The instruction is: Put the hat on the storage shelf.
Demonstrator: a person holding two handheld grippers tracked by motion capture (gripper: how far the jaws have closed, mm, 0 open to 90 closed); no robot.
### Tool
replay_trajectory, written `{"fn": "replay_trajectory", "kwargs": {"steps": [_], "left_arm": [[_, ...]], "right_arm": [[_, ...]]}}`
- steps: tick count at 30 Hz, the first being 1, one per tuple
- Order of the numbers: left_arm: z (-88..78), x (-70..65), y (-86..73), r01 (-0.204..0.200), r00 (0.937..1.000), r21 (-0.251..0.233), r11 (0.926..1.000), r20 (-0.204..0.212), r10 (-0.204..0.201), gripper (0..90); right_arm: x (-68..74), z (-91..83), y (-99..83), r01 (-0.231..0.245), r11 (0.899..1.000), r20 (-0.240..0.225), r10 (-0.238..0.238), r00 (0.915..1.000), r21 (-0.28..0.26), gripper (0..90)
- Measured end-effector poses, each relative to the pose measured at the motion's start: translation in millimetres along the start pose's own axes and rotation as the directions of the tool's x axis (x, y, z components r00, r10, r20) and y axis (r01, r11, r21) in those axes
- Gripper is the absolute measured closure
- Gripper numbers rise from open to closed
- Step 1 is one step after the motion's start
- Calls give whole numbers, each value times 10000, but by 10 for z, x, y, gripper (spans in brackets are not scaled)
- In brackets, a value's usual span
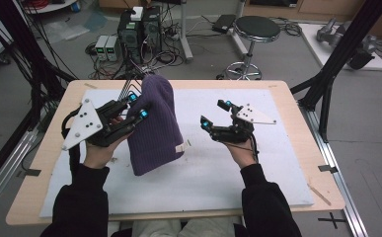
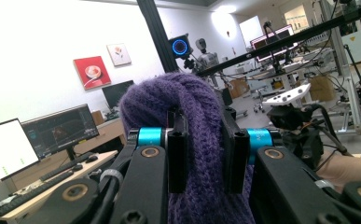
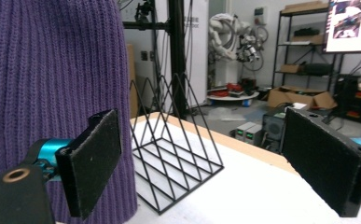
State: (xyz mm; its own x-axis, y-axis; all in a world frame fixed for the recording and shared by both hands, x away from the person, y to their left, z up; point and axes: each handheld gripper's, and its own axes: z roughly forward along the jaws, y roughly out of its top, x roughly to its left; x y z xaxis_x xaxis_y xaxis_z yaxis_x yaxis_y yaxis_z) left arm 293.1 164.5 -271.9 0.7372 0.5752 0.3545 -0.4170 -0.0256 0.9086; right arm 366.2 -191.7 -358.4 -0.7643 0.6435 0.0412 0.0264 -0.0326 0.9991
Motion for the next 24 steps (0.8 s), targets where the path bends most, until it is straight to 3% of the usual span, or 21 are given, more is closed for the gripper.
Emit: {"fn": "replay_trajectory", "kwargs": {"steps": [3, 4, 5, 6, 8, 9, 10, 13, 16, 17, 18, 19, 21, 23, 24], "left_arm": [[19, 2, 2, 31, 10000, -29, 10000, 81, -30, 759], [23, -2, 3, 32, 10000, -23, 10000, 90, -32, 760], [28, -7, 4, 28, 9999, -14, 10000, 127, -27, 760], [32, -16, 4, -2, 9998, -7, 10000, 185, 2, 760], [39, -34, 3, -26, 9997, -46, 10000, 248, 27, 759], [44, -45, -1, -1, 9996, -87, 10000, 271, 3, 759], [51, -52, -4, 14, 9995, -79, 10000, 326, -11, 760], [66, -72, -8, -3, 9992, -74, 10000, 398, 6, 757], [63, -94, 3, -44, 9989, -156, 9999, 462, 51, 757], [64, -97, 4, -28, 9988, -176, 9998, 489, 37, 757], [64, -96, 3, -29, 9988, -178, 9998, 495, 38, 757], [64, -92, 2, -12, 9987, -154, 9999, 510, 20, 757], [68, -87, -6, 55, 9986, -184, 9998, 533, -45, 757], [69, -86, -5, 68, 9985, -225, 9997, 542, -56, 757], [68, -86, -6, 106, 9980, -285, 9995, 628, -88, 757]], "right_arm": [[-1, 73, 30, -230, 9997, -386, 235, 9990, 121, 120], [-2, 135, 63, -309, 9994, -907, 322, 9954, 155, 120], [-2, 135, 63, -309, 9994, -907, 322, 9954, 155, 120], [-18, 210, 91, -698, 9970, -1782, 749, 9812, 345, 120], [-15, 269, 98, -780, 9960, -2250, 861, 9705, 446, 120], [-15, 269, 98, -780, 9960, -2250, 861, 9705, 446, 120], [5, 337, 102, -696, 9949, -2600, 866, 9617, 736, 120], [48, 426, 90, -567, 9931, -2979, 851, 9508, 1029, 120], [68, 474, 80, -459, 9927, -3170, 794, 9451, 1118, 120], [81, 514, 73, -558, 9911, -3529, 953, 9308, 1205, 120], [81, 514, 73, -558, 9911, -3529, 953, 9308, 1205, 120], [82, 541, 70, -508, 9920, -3692, 904, 9250, 1157, 120], [101, 618, 73, -737, 9884, -4127, 1227, 9025, 1328, 121], [108, 673, 72, -894, 9847, -4365, 1469, 8876, 1496, 125], [108, 673, 72, -894, 9847, -4365, 1469, 8876, 1496, 125]]}}
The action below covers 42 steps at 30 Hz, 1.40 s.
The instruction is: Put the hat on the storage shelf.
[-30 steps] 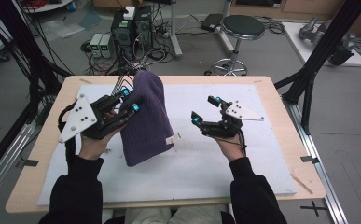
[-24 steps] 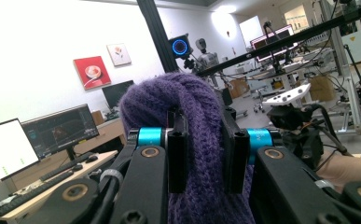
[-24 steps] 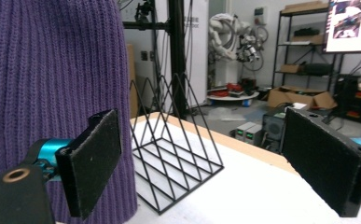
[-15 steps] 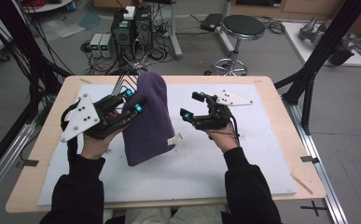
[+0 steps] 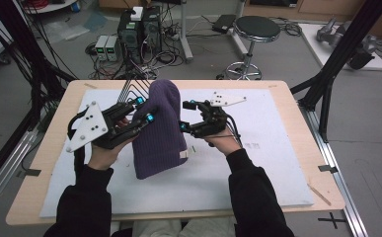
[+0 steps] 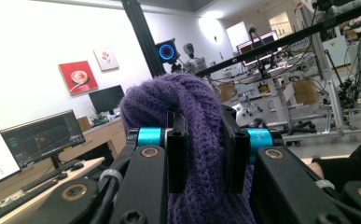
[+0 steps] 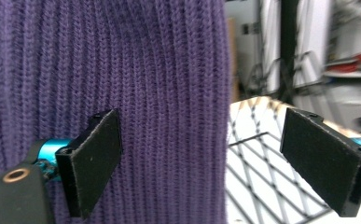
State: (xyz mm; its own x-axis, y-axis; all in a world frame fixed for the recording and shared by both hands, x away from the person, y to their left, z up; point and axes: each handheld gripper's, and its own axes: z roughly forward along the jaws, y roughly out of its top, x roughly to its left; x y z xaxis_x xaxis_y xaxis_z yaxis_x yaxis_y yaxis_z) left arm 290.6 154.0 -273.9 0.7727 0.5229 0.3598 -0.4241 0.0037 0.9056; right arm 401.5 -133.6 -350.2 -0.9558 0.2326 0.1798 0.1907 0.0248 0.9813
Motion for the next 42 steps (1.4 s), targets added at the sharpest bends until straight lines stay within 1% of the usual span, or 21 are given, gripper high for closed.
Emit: {"fn": "replay_trajectory", "kwargs": {"steps": [1, 2, 3, 4, 5, 6, 7, 8, 9, 10, 12, 14, 17, 18, 19, 20, 27, 31, 35, 40, 42], "left_arm": [[0, 0, 0, -2, 10000, -21, 10000, 31, 2, 757], [0, 0, 0, -6, 10000, -36, 10000, 51, 6, 757], [-2, 2, -1, -9, 10000, -45, 10000, 78, 9, 757], [-5, 3, -4, 27, 9999, -78, 10000, 107, -26, 757], [-9, 5, -7, 41, 9999, -99, 9999, 98, -40, 757], [-14, 6, -9, 32, 10000, -90, 10000, 75, -32, 757], [-23, 10, -11, 41, 10000, -93, 9999, 38, -41, 757], [-37, 18, -14, 64, 10000, -132, 9999, 20, -64, 757], [-47, 24, -16, 57, 10000, -134, 9999, -24, -58, 757], [-54, 27, -16, 62, 10000, -111, 9999, -72, -62, 757], [-75, 40, -23, 47, 9999, -54, 10000, -148, -47, 757], [-102, 54, -31, 36, 9997, -9, 10000, -236, -36, 757], [-154, 83, -44, 41, 9992, 42, 10000, -394, -40, 757], [-172, 97, -48, 30, 9989, 75, 10000, -473, -26, 757], [-187, 109, -52, 36, 9985, 94, 9999, -554, -31, 757], [-215, 134, -58, -9, 9974, 191, 9998, -716, 23, 757], [-270, 214, -85, -84, 9934, 530, 9986, -1140, 145, 757], [-294, 292, -97, -158, 9904, 781, 9968, -1361, 264, 758], [-318, 384, -102, -226, 9866, 1028, 9944, -1583, 388, 758], [-333, 503, -103, -333, 9816, 1324, 9906, -1820, 573, 757], [-351, 547, -93, -350, 9801, 1337, 9904, -1889, 601, 758]], "right_arm": [[-15, 36, 0, -198, 9998, -405, 201, 9990, 66, 149], [-25, 81, 5, -336, 9993, -914, 350, 9952, 166, 250], [-25, 81, 5, -336, 9993, -914, 350, 9952, 166, 250], [-10, 119, 24, -351, 9986, -1352, 402, 9900, 395, 415], [-10, 119, 24, -351, 9986, -1352, 402, 9900, 395, 415], [17, 131, 37, -288, 9985, -1416, 351, 9893, 461, 512], [44, 141, 52, -158, 9987, -1440, 228, 9893, 493, 649], [66, 137, 60, -125, 9984, -1329, 198, 9909, 554, 706], [66, 137, 60, -125, 9984, -1329, 198, 9909, 554, 706], [85, 126, 72, 6, 9982, -1009, 55, 9949, 598, 773], [94, 113, 80, 17, 9979, -849, 38, 9964, 642, 789], [101, 56, 114, 217, 9980, -380, -195, 9991, 589, 806], [100, 6, 139, 331, 9983, -164, -323, 9993, 482, 810], [98, -46, 165, 363, 9987, 85, -366, 9993, 355, 814], [98, -46, 165, 363, 9987, 85, -366, 9993, 355, 814], [97, -90, 186, 352, 9991, 250, -358, 9990, 252, 816], [99, -170, 217, 453, 9987, 491, -464, 9977, 230, 816], [131, -211, 243, 603, 9978, 770, -622, 9951, 270, 816], [157, -255, 272, 557, 9982, 944, -575, 9939, 221, 816], [187, -249, 295, 618, 9979, 1110, -636, 9918, 193, 816], [223, -195, 320, 609, 9975, 1106, -645, 9918, 359, 816]]}}
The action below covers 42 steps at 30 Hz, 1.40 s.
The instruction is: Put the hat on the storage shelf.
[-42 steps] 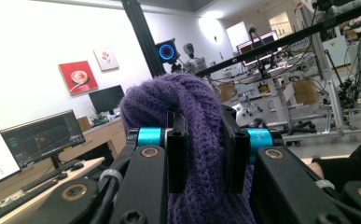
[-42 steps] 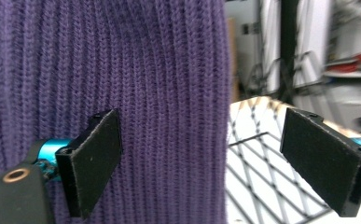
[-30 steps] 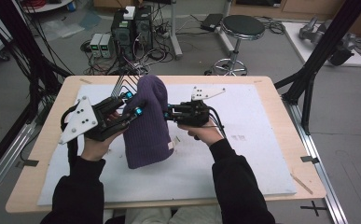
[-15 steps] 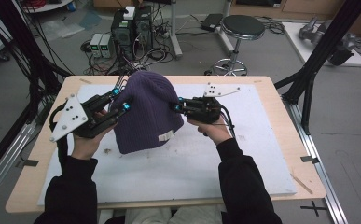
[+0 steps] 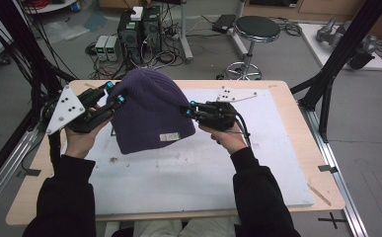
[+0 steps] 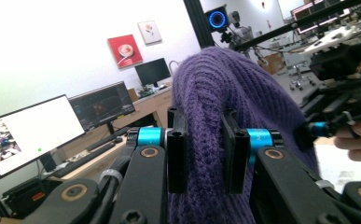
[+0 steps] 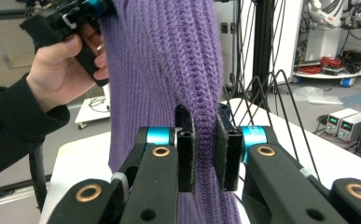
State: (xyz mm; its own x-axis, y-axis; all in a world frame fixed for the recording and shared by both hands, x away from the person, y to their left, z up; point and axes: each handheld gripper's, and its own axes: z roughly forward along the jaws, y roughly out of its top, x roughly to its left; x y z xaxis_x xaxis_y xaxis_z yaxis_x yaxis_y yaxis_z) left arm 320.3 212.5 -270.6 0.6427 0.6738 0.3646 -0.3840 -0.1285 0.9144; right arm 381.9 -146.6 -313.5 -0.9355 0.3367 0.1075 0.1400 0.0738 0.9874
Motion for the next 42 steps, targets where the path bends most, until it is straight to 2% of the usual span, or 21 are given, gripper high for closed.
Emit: {"fn": "replay_trajectory", "kwargs": {"steps": [3, 10, 14, 18, 20, 21, 22, 25, 28, 32, 37, 38, 42], "left_arm": [[-31, 74, 9, 91, 9998, -66, 9999, -169, -92, 758], [-123, 270, 27, 154, 9980, -109, 9998, -610, -160, 758], [-143, 394, 78, 54, 9968, -266, 9996, -801, -75, 758], [-123, 526, 168, -280, 9953, -405, 9988, -940, 241, 758], [-103, 592, 206, -374, 9945, -474, 9982, -997, 325, 758], [-86, 630, 225, -427, 9940, -494, 9979, -1024, 374, 758], [-77, 653, 234, -495, 9934, -475, 9976, -1057, 442, 758], [-17, 728, 258, -502, 9917, -575, 9971, -1216, 429, 758], [52, 791, 274, -457, 9894, -703, 9965, -1405, 355, 758], [157, 866, 258, -399, 9872, -640, 9972, -1567, 295, 758], [262, 929, 237, -237, 9873, -626, 9978, -1582, 135, 757], [284, 942, 240, -257, 9874, -573, 9980, -1577, 164, 758], [369, 1003, 257, -384, 9872, -340, 9987, -1563, 327, 758]], "right_arm": [[32, 43, 32, 111, 9999, -14, -111, 9999, 4, 816], [123, 281, 173, 386, 9992, 63, -387, 9992, 136, 816], [156, 379, 269, 472, 9988, 251, -470, 9986, -86, 815], [185, 456, 355, 574, 9982, 456, -566, 9974, -154, 815], [196, 527, 438, 686, 9972, 755, -661, 9950, -311, 814], [196, 527, 438, 686, 9972, 755, -661, 9950, -311, 814], [193, 564, 484, 722, 9965, 996, -677, 9927, -421, 814], [183, 620, 538, 690, 9958, 1346, -605, 9890, -596, 813], [177, 650, 566, 671, 9952, 1469, -561, 9876, -711, 813], [151, 697, 615, 745, 9930, 1992, -552, 9784, -911, 812], [94, 707, 630, 639, 9917, 2243, -376, 9738, -1112, 812], [63, 722, 630, 589, 9915, 2410, -294, 9701, -1162, 812], [-8, 763, 634, 449, 9901, 2597, -90, 9657, -1327, 812]]}}
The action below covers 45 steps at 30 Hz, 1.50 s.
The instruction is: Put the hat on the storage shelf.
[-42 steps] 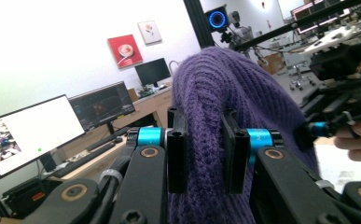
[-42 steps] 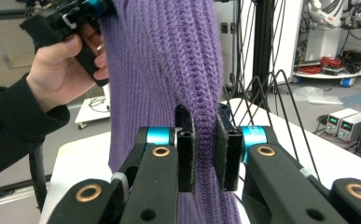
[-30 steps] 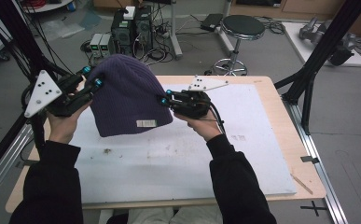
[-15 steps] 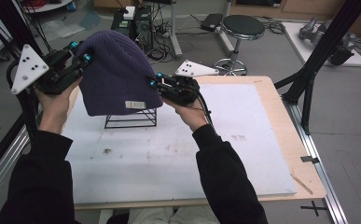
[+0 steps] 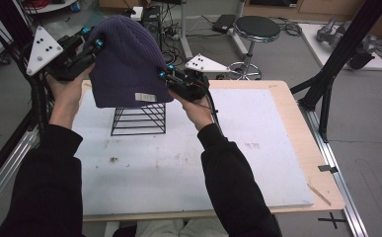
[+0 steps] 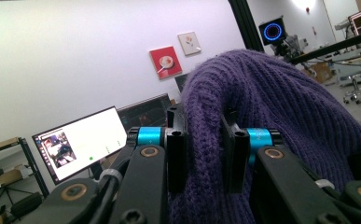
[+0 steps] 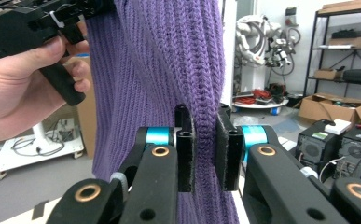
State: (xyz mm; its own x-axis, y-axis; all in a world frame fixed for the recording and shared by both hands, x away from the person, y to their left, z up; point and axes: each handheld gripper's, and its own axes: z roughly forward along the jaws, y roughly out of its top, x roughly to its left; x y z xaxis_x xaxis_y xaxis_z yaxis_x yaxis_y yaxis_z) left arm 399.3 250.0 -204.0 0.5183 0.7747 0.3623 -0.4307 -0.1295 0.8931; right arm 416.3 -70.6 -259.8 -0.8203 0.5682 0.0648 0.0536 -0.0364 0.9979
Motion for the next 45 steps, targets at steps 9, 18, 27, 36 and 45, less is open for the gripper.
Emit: {"fn": "replay_trajectory", "kwargs": {"steps": [9, 18, 27, 36, 45], "left_arm": [[84, 90, 47, -64, 10000, 35, 10000, -50, 64, 756], [183, 146, 75, -233, 9997, 300, 9993, -109, 236, 752], [336, 228, 22, -334, 9994, 670, 9972, -92, 341, 748], [392, 270, -155, -588, 9977, 1053, 9927, -287, 621, 744], [468, 283, -282, -921, 9941, 1249, 9879, -453, 984, 743]], "right_arm": [[-35, 83, 32, -90, 9997, 152, 94, 9998, -244, 811], [-86, 150, 53, -183, 9994, 437, 195, 9989, -288, 804], [-191, 260, 5, -426, 9987, 618, 443, 9971, -283, 801], [-212, 330, -56, -108, 9998, 1133, 125, 9935, -159, 799], [-215, 418, -146, -143, 9999, 1798, 158, 9836, -98, 797]]}}
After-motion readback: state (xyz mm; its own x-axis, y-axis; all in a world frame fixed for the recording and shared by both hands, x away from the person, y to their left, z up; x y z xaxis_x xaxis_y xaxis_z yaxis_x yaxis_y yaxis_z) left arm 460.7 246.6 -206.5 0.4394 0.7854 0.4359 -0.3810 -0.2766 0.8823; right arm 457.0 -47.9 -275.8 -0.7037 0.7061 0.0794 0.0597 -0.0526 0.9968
